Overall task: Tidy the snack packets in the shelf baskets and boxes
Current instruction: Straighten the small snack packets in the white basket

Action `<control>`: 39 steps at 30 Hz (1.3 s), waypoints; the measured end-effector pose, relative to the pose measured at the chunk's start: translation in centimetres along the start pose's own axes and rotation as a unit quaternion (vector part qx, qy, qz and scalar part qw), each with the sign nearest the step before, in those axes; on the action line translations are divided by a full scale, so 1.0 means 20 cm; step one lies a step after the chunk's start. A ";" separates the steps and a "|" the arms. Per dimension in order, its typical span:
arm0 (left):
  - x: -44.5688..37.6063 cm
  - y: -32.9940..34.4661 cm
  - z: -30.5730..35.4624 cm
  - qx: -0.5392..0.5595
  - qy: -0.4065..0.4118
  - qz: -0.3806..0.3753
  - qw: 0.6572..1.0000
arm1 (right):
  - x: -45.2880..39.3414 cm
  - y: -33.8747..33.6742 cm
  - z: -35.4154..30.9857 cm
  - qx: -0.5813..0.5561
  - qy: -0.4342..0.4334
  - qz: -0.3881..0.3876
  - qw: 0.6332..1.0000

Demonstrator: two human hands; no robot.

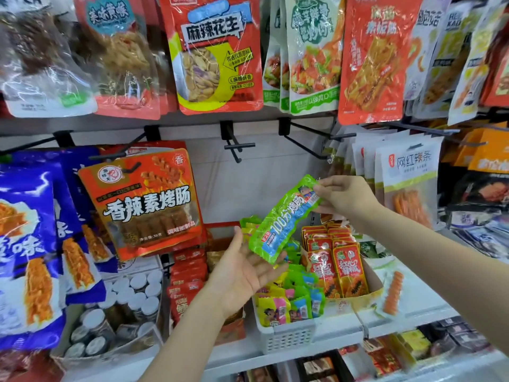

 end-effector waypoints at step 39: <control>-0.12 0.06 0.00 0.038 -0.015 -0.026 0.999 | -0.12 0.05 0.04 -0.005 -0.001 -0.087 0.996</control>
Point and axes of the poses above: each hand's wrist, its own x-axis away from the middle knuckle, its own y-axis out of the palm, z = x × y, the point moved 10 cm from there along -x, towards the middle knuckle, and after that the axes turned 10 degrees about -x, right-handed, at the moved point
